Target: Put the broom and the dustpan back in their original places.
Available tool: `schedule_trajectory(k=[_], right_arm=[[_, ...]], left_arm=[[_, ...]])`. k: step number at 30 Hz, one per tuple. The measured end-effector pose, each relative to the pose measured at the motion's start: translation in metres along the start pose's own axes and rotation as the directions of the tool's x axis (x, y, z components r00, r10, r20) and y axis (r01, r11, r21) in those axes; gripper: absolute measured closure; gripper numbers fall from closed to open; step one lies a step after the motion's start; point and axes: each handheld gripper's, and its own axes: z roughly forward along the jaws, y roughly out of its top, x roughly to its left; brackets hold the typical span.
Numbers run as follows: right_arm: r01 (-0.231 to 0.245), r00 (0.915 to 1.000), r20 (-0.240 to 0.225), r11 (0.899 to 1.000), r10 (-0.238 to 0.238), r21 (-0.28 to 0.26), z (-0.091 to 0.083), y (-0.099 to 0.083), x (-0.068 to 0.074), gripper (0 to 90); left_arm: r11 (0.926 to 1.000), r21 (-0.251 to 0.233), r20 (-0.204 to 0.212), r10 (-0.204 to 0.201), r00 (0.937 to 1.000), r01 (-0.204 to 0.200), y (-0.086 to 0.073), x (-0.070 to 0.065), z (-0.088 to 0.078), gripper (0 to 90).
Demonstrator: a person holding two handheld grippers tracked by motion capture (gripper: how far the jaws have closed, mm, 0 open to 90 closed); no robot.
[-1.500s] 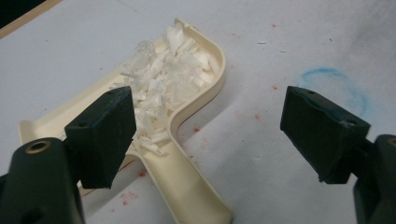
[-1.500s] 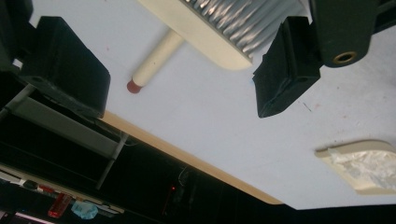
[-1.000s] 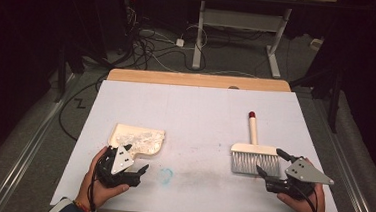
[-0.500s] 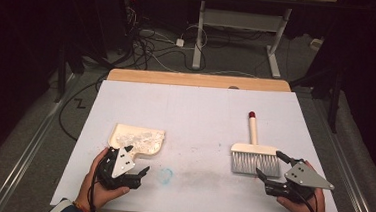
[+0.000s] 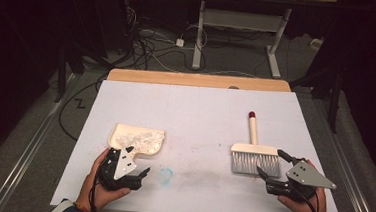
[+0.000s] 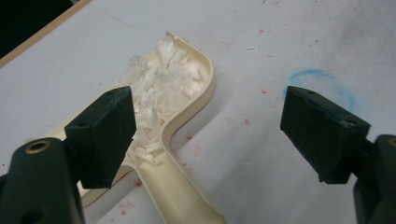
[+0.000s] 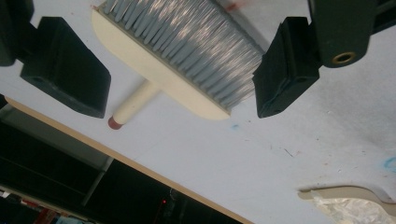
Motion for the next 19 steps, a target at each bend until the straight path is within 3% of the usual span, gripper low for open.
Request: schedule_trajectory(k=[5,8,19], right_arm=[[0.004,1.0000,-0.007,1.000,-0.004,0.009,0.002,-0.001,0.001,19.5],[0.007,0.9998,-0.016,1.000,-0.006,0.004,0.001,-0.001,0.000,19.5],[0.011,0.9997,-0.022,1.000,-0.010,0.021,0.004,-0.002,-0.001,19.5]], left_arm=[[1.0000,0.000,-0.004,0.003,1.0000,-0.003,0.002,0.001,0.003,17.8],[0.9997,0.006,-0.005,0.024,0.9997,-0.024,0.004,0.000,0.004,17.8],[0.9999,0.012,0.011,0.011,0.9999,-0.011,0.008,0.001,0.010,17.8]])
